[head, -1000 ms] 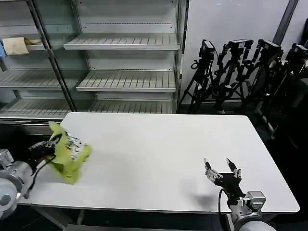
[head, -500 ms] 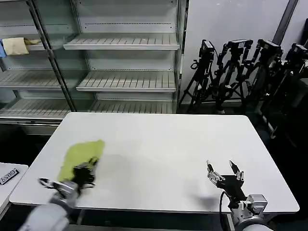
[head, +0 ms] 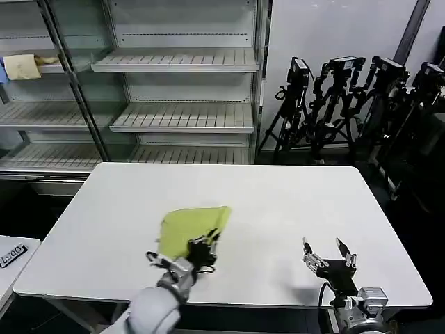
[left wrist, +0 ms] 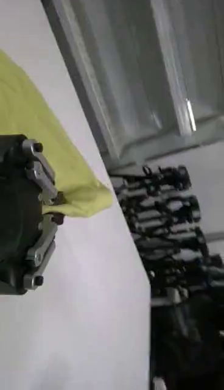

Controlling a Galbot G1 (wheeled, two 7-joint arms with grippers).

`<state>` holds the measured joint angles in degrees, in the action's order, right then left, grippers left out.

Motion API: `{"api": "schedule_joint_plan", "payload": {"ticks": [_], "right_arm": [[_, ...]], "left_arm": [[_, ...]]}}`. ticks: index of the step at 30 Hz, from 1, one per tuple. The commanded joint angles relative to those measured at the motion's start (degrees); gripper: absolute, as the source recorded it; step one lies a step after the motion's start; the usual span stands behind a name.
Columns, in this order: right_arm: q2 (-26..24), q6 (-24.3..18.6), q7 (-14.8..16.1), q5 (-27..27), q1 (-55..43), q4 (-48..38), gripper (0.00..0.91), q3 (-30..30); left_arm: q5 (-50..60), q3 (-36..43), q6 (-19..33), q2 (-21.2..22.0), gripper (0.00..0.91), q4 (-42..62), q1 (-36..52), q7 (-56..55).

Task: Fold and organize the clothes.

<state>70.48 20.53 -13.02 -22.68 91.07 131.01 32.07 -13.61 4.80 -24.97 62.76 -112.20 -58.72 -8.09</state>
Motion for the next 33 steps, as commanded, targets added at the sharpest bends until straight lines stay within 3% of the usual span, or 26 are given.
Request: {"api": "schedule_joint_plan", "payload": {"ticks": [1,10,15,23,29,33], "right_arm": [[0.1,0.3,0.1,0.6,0.6,0.4,0.907,0.9],[-0.4,1.0,-0.2,1.1,0.0,1.0,0.907,1.2],[-0.7,-0.2,-0.2,6.2,-0.3,0.9,0.907,0.5],[-0.7,-2.4,-0.3,7.8,-1.2,1.1,0.907,-1.3],[-0.3,-3.6,-0.7,9.0,-1.9,0.9,0.907,-2.6],[-0.6,-3.6,-0.7,9.0,-2.0,0.8,0.907,-3.4]], "left_arm": [[-2.1,11.6,0.6,8.8,0.907,9.3,11.1,-0.4],[-14.9,7.0,6.2,9.9,0.907,7.2,11.4,-4.4],[-20.7,-2.6,8.5,7.4,0.907,0.8,6.2,-4.5],[-16.1,-22.4,7.3,-1.9,0.907,-10.2,-10.6,-5.4],[-14.5,-31.6,8.0,-1.4,0.907,-13.2,-23.5,-5.1],[-8.6,-33.6,8.9,-0.7,0.907,-16.5,-31.1,-3.3]]}}
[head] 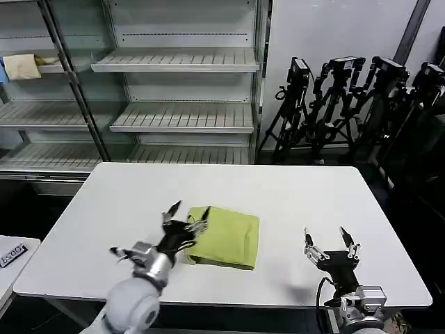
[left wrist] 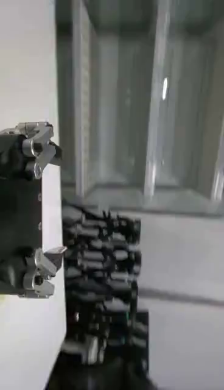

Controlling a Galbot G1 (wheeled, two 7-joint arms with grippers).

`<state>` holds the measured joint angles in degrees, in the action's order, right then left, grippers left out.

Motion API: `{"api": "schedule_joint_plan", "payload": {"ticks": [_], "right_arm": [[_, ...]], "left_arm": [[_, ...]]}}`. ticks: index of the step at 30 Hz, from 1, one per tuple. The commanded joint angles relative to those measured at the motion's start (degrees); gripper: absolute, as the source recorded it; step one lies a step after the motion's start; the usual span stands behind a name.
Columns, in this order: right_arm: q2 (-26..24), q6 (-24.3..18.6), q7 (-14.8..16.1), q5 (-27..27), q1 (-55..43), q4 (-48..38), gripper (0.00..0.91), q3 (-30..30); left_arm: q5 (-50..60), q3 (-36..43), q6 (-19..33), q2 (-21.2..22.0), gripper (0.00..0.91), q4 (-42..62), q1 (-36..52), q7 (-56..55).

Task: Fold and organize the clothes.

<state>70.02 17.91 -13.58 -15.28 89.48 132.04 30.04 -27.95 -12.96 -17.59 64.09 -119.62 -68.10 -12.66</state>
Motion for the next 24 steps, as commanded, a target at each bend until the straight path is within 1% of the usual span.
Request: {"api": "schedule_joint_plan", "payload": {"ticks": [1,4,6,9,11,15,18,20,24], "right_arm": [[-0.2,-1.0,-0.1,1.5,-0.5,-0.3,0.907,-1.6],[-0.3,-0.9,-0.1,1.5,-0.9,-0.4,0.907,-2.0],[-0.3,-0.9,-0.1,1.5,-1.0,-0.4,0.907,-2.2],[-0.4,-0.8,-0.1,1.4,-0.9,-0.4,0.907,-2.3],[-0.6,-0.8,0.0,1.3,-0.8,-0.3,0.907,-2.3],[-1.1,-0.6,0.0,1.2,-0.6,-0.1,0.907,-2.1],[-1.3,-0.5,0.1,1.1,-0.3,0.1,0.907,-2.0],[-1.3,-0.5,0.1,1.1,0.0,0.2,0.907,-1.9],[-1.5,-0.4,0.1,0.9,0.5,0.5,0.907,-1.5]], "left_arm": [[7.3,-15.5,1.7,-1.8,0.907,-10.0,-23.2,1.2],[13.6,-13.4,1.6,0.5,0.907,-13.1,-28.4,1.2],[22.5,-10.7,2.5,3.2,0.907,-15.4,-32.2,1.9],[31.3,-8.3,3.5,5.7,0.907,-15.5,-34.1,2.4],[35.3,-7.9,3.9,6.1,0.907,-14.1,-33.7,2.8],[39.7,-5.8,1.4,5.0,0.907,-13.0,-32.0,4.7],[40.7,-4.0,-1.5,4.5,0.907,-12.1,-29.7,5.4],[42.3,-2.8,-2.5,4.2,0.907,-10.4,-27.8,5.8],[42.1,-0.2,-4.9,3.7,0.907,-8.2,-25.4,6.3]]}}
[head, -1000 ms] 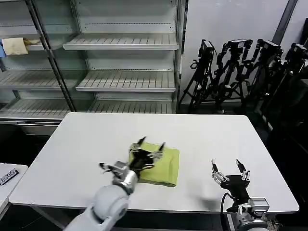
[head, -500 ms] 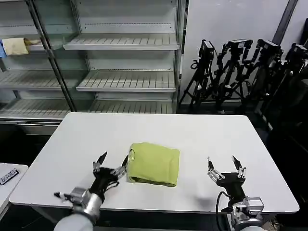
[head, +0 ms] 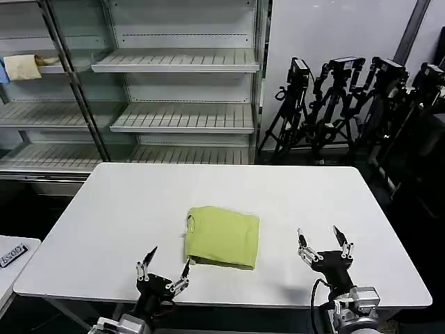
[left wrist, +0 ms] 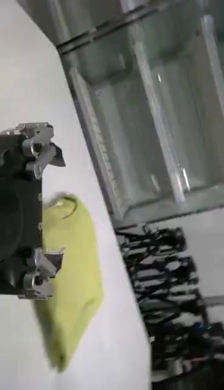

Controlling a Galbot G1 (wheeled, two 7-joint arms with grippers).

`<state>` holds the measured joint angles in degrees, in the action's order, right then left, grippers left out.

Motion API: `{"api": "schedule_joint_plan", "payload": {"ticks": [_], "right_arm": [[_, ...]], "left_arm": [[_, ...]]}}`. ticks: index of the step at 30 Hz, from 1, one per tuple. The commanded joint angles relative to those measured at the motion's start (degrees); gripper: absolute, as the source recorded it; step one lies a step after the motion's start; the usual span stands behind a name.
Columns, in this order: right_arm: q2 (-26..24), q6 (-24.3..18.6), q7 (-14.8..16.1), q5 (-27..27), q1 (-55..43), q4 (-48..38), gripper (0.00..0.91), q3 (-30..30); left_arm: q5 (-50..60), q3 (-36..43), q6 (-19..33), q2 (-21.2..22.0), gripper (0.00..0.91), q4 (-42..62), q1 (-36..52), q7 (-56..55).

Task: Fold and organize the clothes.

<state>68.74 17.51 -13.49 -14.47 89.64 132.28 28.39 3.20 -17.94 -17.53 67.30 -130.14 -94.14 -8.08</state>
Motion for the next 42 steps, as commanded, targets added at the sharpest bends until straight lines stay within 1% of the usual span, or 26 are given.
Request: {"api": "schedule_joint_plan", "payload": {"ticks": [1,4,8,9,15,19,29,34,39,42], "right_arm": [[-0.2,0.1,0.0,0.1,0.5,0.4,0.907,0.2],[-0.2,0.3,-0.1,-0.1,0.7,0.7,0.907,0.6],[0.0,0.5,-0.1,-0.1,1.7,1.5,0.907,1.3],[0.1,0.5,-0.1,-0.1,2.1,1.7,0.907,1.5],[0.3,0.7,-0.2,-0.1,2.8,2.3,0.907,2.2],[0.6,0.8,-0.2,0.0,3.2,2.6,0.907,2.3],[1.0,1.1,-0.3,0.2,3.8,3.3,0.907,2.3],[1.0,1.1,-0.3,0.2,4.1,3.8,0.907,2.8],[1.2,1.1,-0.3,0.4,4.6,4.3,0.907,2.9],[1.3,1.1,-0.3,0.4,4.8,4.4,0.907,2.9]], "left_arm": [[10.1,5.4,-5.3,0.4,0.907,2.5,1.3,1.7],[4.8,7.1,-7.2,0.4,0.907,2.9,3.3,1.6],[1.7,8.1,-8.7,0.1,0.907,5.3,6.5,1.1],[-0.6,8.1,-9.3,-0.1,0.907,5.8,7.1,0.6],[-8.1,7.6,-12.8,-0.6,0.907,7.6,12.4,-2.8],[-11.4,6.4,-14.4,-0.5,0.907,8.9,14.3,-6.4],[-17.4,5.7,-15.5,-0.7,0.907,8.8,15.2,-9.3],[-17.2,4.7,-15.5,-1.1,0.907,9.5,15.2,-10.1],[-15.3,2.4,-15.4,-2.3,0.907,7.8,14.6,-11.3],[-14.6,1.2,-13.5,-2.9,0.907,5.7,13.9,-12.0]]}}
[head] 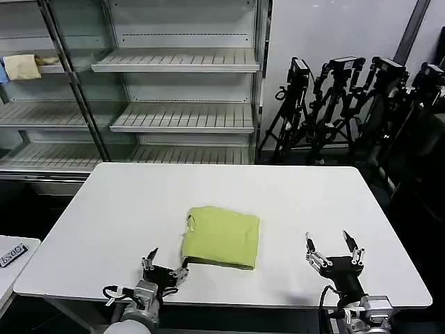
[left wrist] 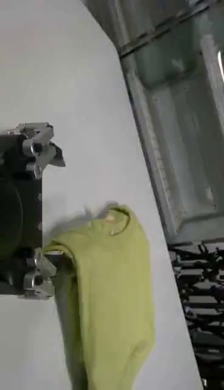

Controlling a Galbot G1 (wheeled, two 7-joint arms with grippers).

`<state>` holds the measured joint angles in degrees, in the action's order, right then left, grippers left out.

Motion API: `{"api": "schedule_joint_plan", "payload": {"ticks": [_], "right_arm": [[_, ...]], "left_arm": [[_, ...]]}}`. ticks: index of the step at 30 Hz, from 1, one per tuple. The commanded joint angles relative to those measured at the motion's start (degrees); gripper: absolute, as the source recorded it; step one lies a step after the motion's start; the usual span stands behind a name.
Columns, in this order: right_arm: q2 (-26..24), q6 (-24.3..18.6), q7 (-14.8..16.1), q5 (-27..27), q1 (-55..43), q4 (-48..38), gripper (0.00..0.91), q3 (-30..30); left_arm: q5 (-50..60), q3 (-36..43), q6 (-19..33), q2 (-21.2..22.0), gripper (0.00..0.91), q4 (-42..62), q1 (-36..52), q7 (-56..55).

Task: Fold and organize the clothes.

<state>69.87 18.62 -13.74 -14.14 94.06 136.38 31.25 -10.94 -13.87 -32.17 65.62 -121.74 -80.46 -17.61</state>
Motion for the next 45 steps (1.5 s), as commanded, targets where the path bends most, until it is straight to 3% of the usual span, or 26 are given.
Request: {"api": "schedule_joint_plan", "payload": {"ticks": [1,7,18,26,33,45], "right_arm": [[0.2,0.0,0.0,0.1,0.4,0.3,0.907,0.1],[0.6,-0.1,-0.1,0.4,0.4,0.2,0.907,-0.3],[0.9,-0.3,0.2,0.7,1.5,1.7,0.907,0.4],[1.5,-1.7,-0.7,0.7,1.2,2.0,0.907,-0.3],[1.7,-2.0,-1.6,0.4,1.5,2.9,0.907,-1.0],[2.2,-2.1,-1.1,1.1,1.1,1.4,0.907,-1.6]], "left_arm": [[-0.3,-3.2,1.4,-1.4,0.907,-3.2,0.0,-2.5],[0.3,-4.2,6.7,-2.5,0.907,-5.4,-0.2,-2.5],[3.3,-6.0,5.7,-3.8,0.907,-8.2,-6.1,1.1],[-8.7,-10.6,8.5,-3.9,0.907,-14.9,-8.1,-1.0],[-14.5,-9.2,11.0,-3.0,0.907,-14.6,-6.6,-1.6],[-16.9,-8.0,13.6,-0.7,0.907,-13.5,-5.7,-1.7]]}}
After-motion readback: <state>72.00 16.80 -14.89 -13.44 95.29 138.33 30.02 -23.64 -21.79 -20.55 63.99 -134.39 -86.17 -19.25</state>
